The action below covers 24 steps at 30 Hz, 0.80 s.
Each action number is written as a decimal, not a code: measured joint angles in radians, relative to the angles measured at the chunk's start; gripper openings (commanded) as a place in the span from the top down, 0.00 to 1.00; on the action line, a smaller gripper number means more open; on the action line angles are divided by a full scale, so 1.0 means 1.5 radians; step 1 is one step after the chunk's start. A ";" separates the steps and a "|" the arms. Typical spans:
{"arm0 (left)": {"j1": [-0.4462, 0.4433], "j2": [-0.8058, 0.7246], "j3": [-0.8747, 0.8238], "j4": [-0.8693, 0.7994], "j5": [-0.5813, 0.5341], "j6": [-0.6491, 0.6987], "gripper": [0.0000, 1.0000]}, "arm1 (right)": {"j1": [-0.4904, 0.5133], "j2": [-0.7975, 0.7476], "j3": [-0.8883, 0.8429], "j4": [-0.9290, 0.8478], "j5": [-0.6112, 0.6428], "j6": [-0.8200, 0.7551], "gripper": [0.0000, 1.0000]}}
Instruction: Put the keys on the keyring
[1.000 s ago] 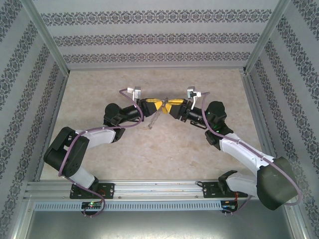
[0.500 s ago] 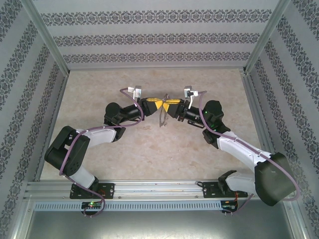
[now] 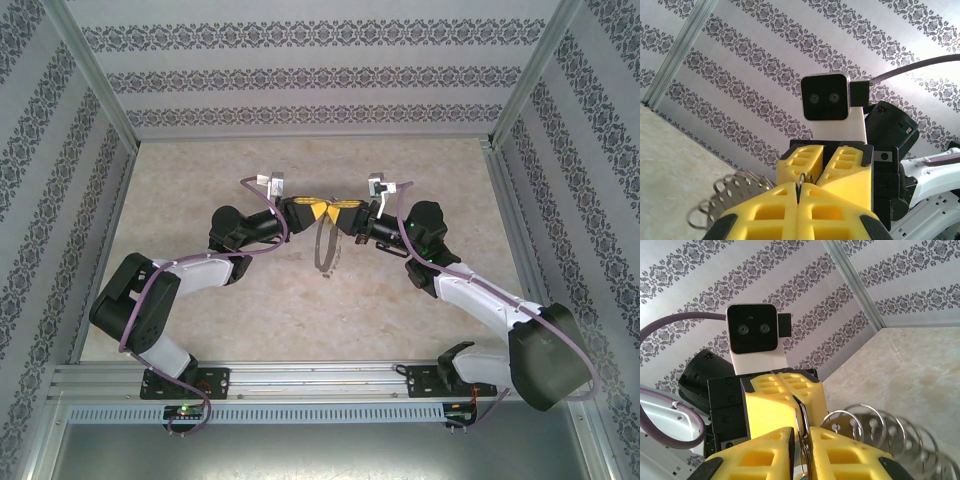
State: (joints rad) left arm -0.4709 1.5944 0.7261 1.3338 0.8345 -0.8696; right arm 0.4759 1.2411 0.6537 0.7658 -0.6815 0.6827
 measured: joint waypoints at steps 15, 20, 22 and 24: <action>0.006 0.013 0.011 0.004 -0.001 -0.003 1.00 | -0.006 0.016 0.003 0.016 0.007 0.001 1.00; 0.015 0.022 0.020 0.004 0.002 -0.015 0.84 | -0.023 0.027 0.011 0.013 -0.014 0.002 1.00; 0.038 0.023 0.027 0.003 0.001 -0.020 0.80 | -0.039 0.030 0.014 0.005 -0.024 0.002 1.00; 0.062 0.023 0.040 -0.010 0.000 -0.022 0.76 | -0.055 0.034 0.016 -0.006 -0.034 0.000 1.00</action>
State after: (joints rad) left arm -0.3786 1.6283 0.7868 1.3193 0.8345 -0.9028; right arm 0.3939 1.2919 0.6769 0.7570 -0.7319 0.6827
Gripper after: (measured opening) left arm 0.213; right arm 0.065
